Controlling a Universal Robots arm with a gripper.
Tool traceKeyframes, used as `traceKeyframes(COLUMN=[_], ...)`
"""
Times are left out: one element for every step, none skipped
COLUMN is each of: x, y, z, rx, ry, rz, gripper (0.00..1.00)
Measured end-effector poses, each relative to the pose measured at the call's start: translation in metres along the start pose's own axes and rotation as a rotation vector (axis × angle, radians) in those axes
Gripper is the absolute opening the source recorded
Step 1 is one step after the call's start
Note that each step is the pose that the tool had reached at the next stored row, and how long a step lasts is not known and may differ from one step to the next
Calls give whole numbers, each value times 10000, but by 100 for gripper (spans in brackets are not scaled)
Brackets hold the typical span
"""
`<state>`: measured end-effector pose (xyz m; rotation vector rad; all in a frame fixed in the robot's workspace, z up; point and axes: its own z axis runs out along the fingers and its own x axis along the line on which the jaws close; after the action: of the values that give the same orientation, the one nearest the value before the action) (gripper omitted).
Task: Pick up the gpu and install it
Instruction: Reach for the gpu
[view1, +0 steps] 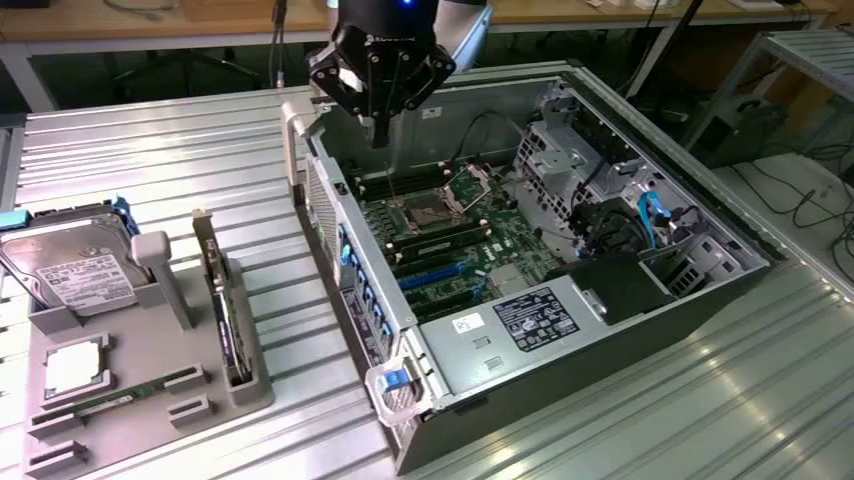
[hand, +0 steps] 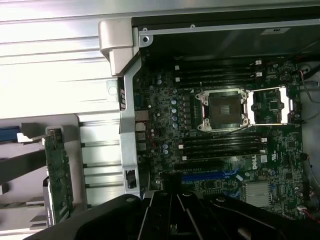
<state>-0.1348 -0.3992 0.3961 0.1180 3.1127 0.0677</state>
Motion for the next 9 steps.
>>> traceKeyframes(x=[8,20,32,46,57,64,69,75,79], y=[-1,-1,-3,-4,-5,-5,-5,-6,-6], z=[0,-1,-1,-1,-2,-2,-2,-3,-2], rx=[0,0,0,1,0,1,0,1,1], ry=[0,0,0,0,0,0,0,1,0], rz=[0,0,0,0,0,0,0,-1,0], gripper=[11,11,11,11,11,11,11,11,11])
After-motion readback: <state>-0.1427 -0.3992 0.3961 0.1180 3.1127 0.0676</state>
